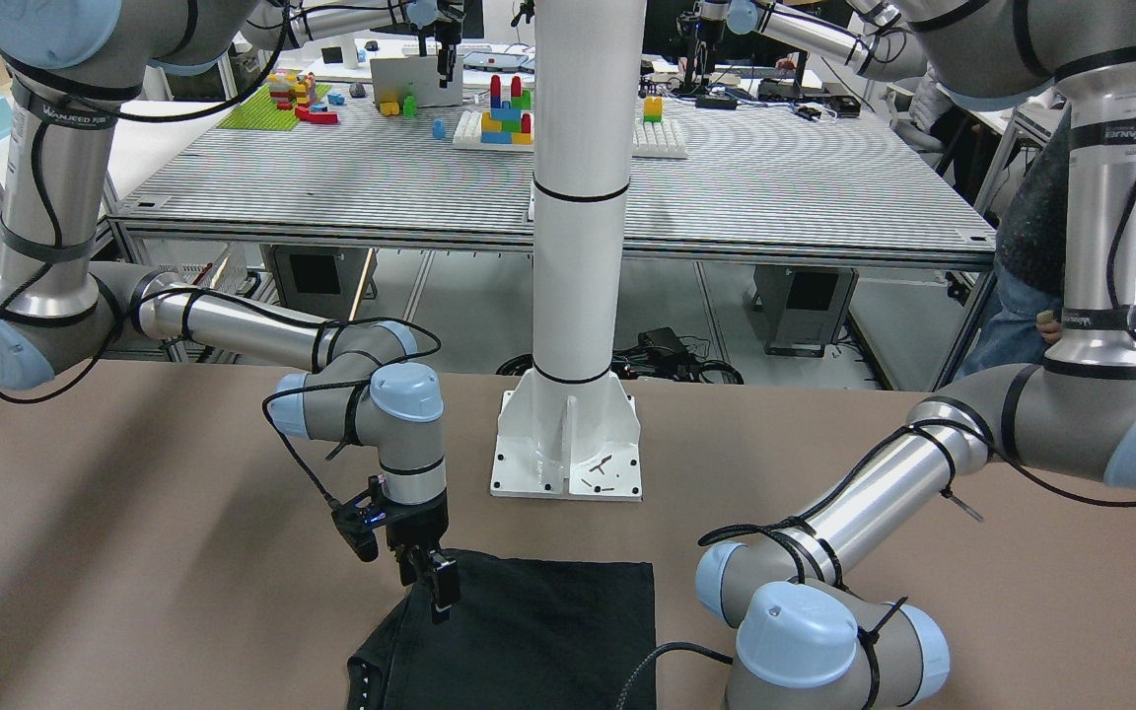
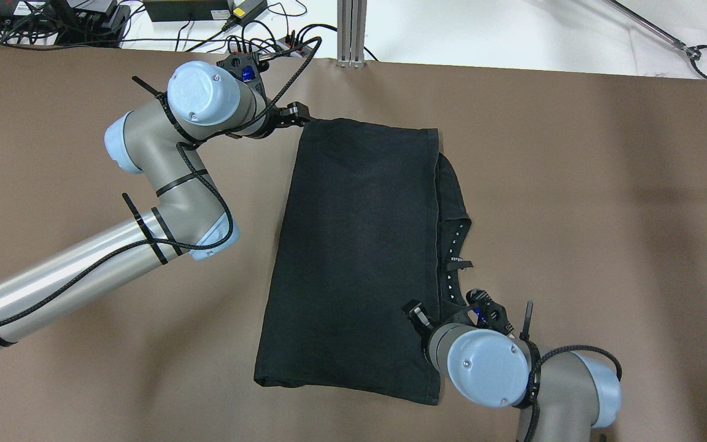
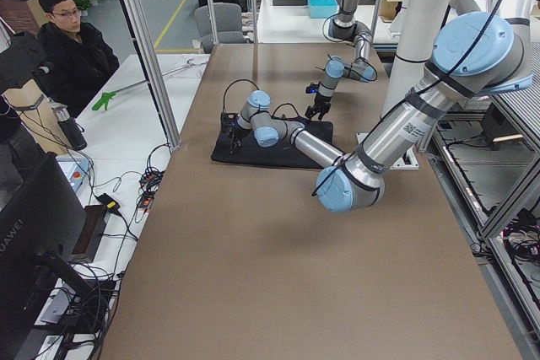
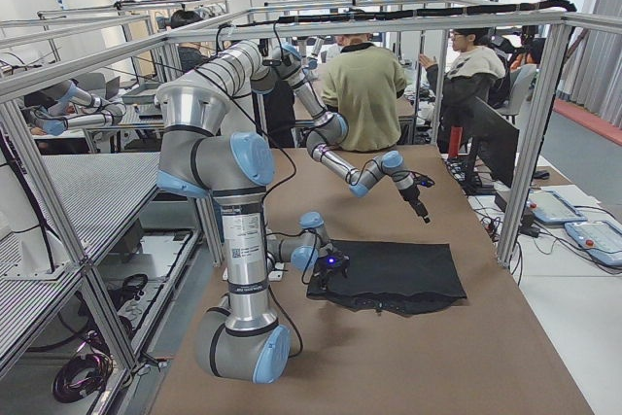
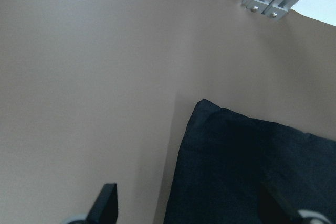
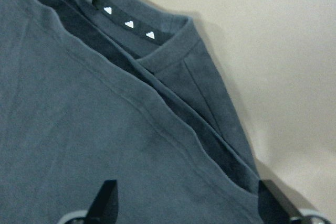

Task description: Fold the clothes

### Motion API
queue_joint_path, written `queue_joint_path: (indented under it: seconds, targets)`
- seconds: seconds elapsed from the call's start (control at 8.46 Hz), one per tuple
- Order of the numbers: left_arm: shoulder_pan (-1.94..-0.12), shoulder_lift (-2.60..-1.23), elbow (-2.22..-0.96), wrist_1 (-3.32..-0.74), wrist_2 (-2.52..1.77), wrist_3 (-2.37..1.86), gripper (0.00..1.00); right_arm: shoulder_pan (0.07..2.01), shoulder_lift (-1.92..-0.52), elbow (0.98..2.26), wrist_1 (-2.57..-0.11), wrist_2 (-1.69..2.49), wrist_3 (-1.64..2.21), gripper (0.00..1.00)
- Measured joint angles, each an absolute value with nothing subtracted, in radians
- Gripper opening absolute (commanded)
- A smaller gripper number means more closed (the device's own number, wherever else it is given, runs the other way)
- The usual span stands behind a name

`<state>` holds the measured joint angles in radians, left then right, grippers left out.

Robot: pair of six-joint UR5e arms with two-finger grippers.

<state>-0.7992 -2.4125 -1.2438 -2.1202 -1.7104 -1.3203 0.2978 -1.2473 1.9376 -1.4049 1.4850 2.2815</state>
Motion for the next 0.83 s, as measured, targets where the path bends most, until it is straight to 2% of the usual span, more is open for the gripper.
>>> queue_joint_path:
  seconds: [0.47,0.59,0.71,0.83]
  targets:
    - [-0.798,-2.416,-1.247,-2.12,-1.702,-1.341,0.94,0.213,-1.264,1.942,-1.405,1.438,2.374,0.81]
    - [-0.798,-2.416,-1.247,-2.12,-1.702,-1.343,0.94,0.208,-1.267,1.938,-1.405,1.435,2.377,0.68]
    - [-0.798,-2.416,-1.248,-2.12,-1.701,-1.343,0.94,0.205,-1.268,1.936,-1.405,1.434,2.379,0.47]
    - [-0.797,-2.415,-1.251,-2.12,-1.701,-1.344,0.94,0.203,-1.269,1.935,-1.405,1.433,2.38,0.17]
